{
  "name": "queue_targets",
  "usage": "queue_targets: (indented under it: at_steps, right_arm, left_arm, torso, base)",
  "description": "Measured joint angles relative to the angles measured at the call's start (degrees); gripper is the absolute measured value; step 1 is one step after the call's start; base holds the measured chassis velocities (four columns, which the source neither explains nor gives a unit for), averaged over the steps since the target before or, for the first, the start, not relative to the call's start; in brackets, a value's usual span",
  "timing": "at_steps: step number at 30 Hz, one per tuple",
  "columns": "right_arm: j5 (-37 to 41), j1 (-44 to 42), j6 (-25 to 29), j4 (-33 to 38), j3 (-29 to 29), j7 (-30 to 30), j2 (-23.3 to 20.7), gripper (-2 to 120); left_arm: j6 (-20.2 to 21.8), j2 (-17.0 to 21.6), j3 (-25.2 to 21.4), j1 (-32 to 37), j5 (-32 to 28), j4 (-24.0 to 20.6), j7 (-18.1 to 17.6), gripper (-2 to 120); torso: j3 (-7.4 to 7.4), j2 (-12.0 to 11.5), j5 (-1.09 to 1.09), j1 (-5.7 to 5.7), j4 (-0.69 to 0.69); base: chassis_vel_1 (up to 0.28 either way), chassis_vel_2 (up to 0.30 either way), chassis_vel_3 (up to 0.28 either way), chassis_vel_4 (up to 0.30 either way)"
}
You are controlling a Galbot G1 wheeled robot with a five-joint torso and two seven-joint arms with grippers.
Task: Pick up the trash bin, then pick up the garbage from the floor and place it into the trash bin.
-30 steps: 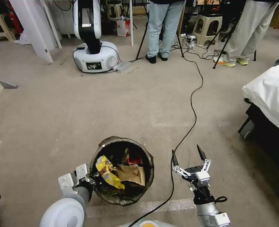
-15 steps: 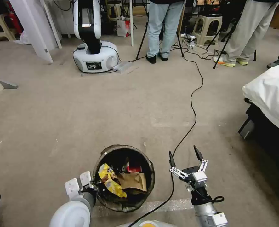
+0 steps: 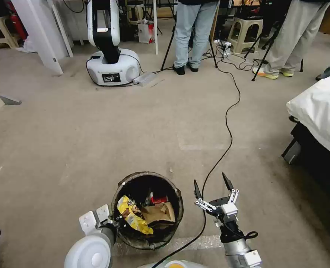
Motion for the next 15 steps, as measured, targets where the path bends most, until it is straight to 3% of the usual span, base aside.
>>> queue_targets:
  at_steps: [12,15]
  right_arm:
    - [-0.82,-0.92,0.59,-0.35,-0.22,-0.49,0.48,100]
    - [-1.02,-1.25,0.72,-0.36,-0.33,-0.72,0.66,100]
  left_arm:
    - [-0.09,-1.22,-1.8,-5.75,-5.16,5.56,-2.92,0]
    - [-0.09,-1.54,-1.81,-6.58,-5.56,6.53,-3.39,11]
  torso:
    - [-0.01,0.01,0.01,-0.01,0.01]
    - [0.0,0.0,-0.07,0.0,0.0]
  base:
    - [0.0,0.0,0.0,0.0]
    - [0.0,0.0,0.0,0.0]
